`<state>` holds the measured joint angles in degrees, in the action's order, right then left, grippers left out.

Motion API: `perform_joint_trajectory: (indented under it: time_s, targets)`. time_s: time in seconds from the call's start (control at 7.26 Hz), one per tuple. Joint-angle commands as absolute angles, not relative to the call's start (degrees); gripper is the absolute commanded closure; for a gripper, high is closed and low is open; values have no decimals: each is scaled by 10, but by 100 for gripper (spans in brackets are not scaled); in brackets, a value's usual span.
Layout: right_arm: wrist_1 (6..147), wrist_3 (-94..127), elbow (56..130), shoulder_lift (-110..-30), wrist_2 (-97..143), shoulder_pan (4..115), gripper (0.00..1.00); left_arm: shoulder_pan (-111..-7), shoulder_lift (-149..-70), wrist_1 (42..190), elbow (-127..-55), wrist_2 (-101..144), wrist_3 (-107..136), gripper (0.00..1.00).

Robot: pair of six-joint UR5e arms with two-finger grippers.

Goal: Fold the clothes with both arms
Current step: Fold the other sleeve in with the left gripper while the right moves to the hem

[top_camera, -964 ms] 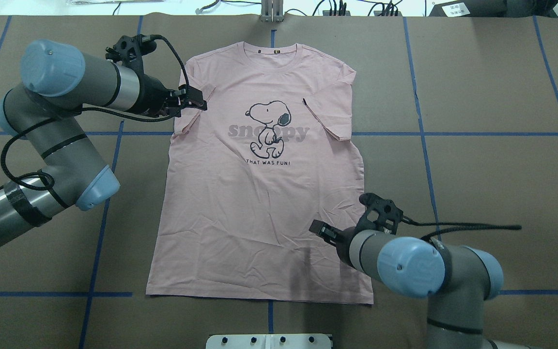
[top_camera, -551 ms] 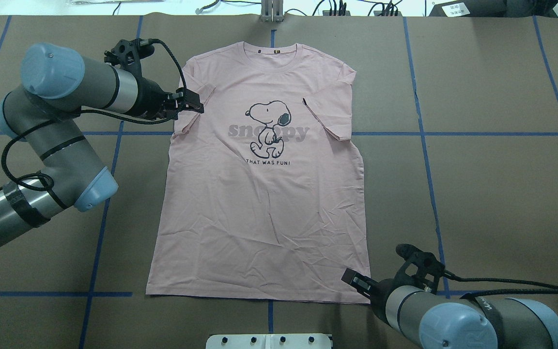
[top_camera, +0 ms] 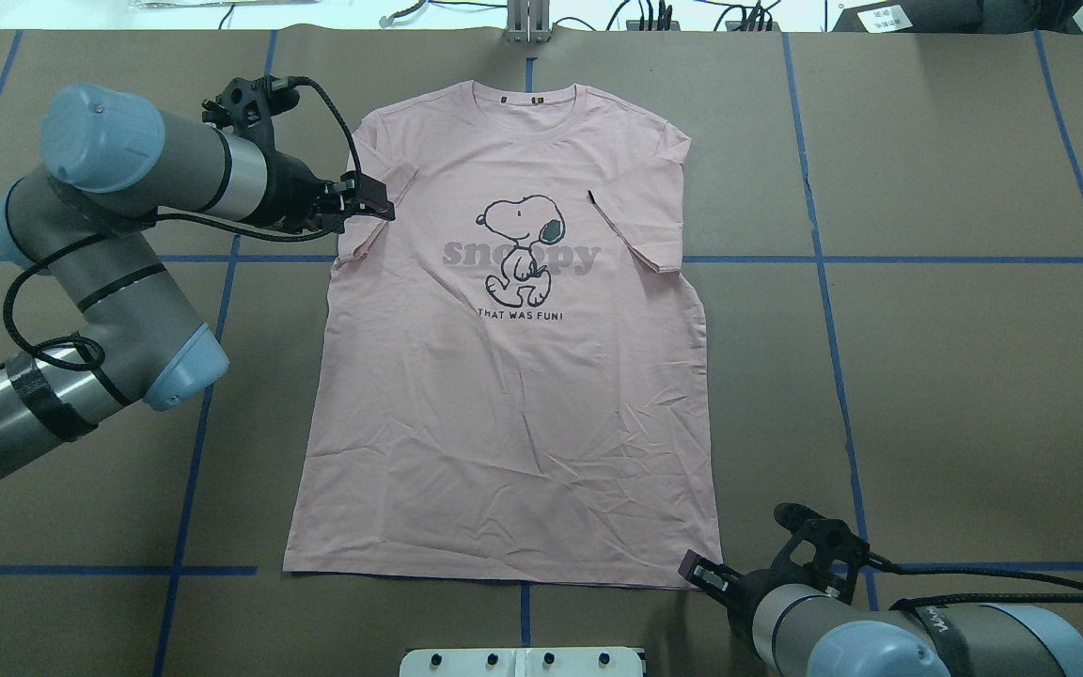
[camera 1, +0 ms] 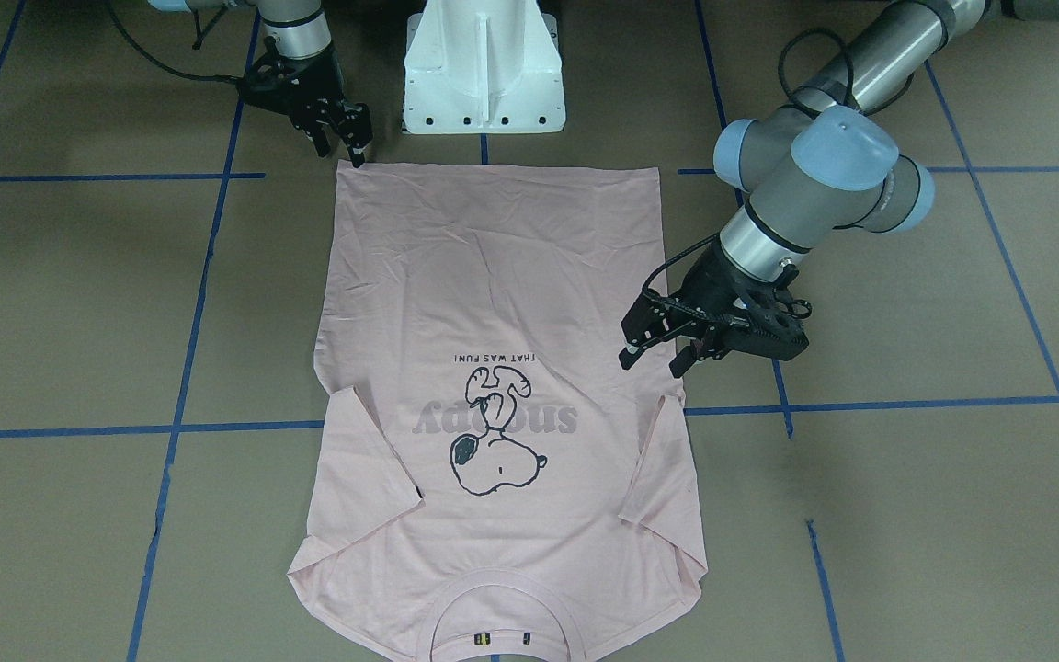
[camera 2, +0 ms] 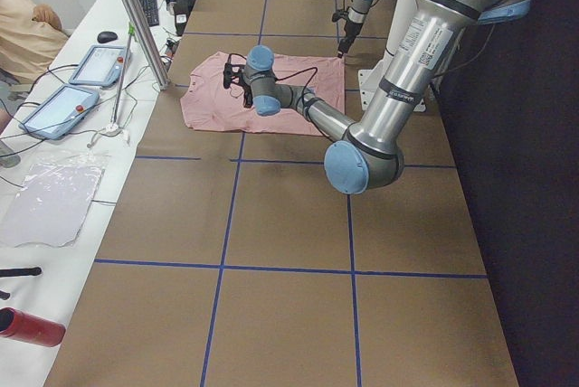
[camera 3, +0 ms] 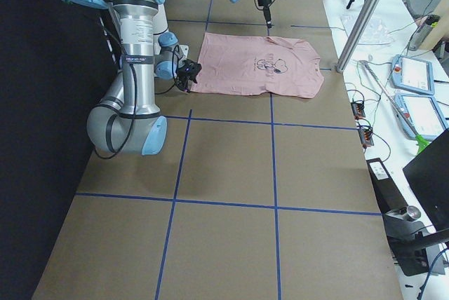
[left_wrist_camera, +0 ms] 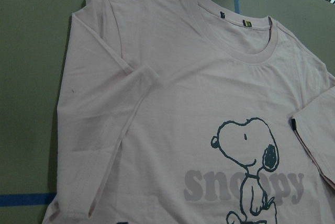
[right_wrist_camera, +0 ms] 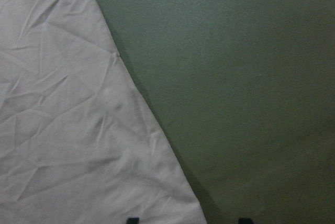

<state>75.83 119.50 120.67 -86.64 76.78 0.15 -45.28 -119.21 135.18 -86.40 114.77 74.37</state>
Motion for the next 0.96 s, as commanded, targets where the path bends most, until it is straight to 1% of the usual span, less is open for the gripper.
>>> perform_joint_trajectory:
  time_s: [0.0, 0.14, 0.28, 0.41, 0.83]
  targets:
    - [758, 1195, 1198, -864, 769, 0, 35, -453, -1192, 1352, -864, 1148, 743, 23]
    - [758, 1195, 1194, -864, 770, 0, 44, -453, -1192, 1352, -863, 1147, 743, 23]
    - [758, 1195, 1191, -864, 771, 0, 65, -453, -1191, 1352, -863, 1147, 742, 23]
    - [758, 1194, 1194, -864, 773, 1, 100, -453, -1191, 1352, -863, 1147, 742, 23]
    - [757, 1188, 1203, -866, 780, 0, 100, -454, -1189, 1352, -863, 1147, 742, 23]
